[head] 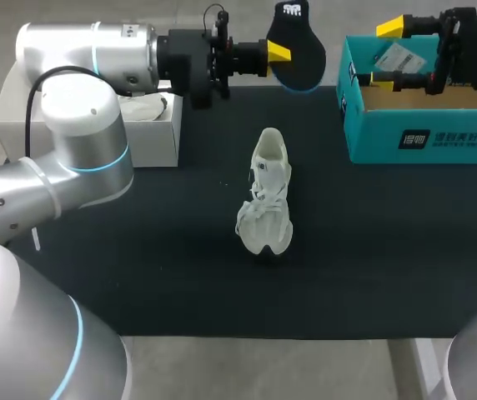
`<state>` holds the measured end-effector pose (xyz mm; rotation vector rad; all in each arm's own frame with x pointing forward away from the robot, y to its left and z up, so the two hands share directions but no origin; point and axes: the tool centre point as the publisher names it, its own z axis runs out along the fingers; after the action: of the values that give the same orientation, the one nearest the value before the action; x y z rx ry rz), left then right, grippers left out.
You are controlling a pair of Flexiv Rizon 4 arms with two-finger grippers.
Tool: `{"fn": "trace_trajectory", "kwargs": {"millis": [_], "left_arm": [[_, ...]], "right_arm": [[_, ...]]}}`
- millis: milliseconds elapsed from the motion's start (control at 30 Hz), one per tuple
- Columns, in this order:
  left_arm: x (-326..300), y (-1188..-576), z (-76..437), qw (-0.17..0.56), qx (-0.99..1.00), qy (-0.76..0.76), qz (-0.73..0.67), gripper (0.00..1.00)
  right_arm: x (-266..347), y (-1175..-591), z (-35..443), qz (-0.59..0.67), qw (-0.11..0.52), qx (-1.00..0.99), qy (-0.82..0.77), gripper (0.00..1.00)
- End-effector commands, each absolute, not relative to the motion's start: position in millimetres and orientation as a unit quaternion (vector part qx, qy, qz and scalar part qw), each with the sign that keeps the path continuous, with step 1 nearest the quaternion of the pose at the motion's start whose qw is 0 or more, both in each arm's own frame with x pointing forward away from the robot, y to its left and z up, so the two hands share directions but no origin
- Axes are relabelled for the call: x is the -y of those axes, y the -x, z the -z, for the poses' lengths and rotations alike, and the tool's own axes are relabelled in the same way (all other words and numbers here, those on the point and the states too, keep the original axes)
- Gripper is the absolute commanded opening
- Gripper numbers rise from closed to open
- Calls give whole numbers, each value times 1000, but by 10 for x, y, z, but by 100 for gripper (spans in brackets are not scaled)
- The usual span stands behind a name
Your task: Take the shoe out of the shoebox, open the shoe tongue, remove and reinsert the insole, then place the shoe into the shoebox
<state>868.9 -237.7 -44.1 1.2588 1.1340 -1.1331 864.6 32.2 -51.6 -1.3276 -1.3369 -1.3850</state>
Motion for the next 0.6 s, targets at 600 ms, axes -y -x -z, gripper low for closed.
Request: {"fn": "trace_trajectory", "kwargs": {"millis": [600], "left_arm": [[2285, -8696, 370, -62, -765, -124, 629, 0]], "right_arm": [[-333, -8655, 517, 545, 391, 526, 523, 100]]}}
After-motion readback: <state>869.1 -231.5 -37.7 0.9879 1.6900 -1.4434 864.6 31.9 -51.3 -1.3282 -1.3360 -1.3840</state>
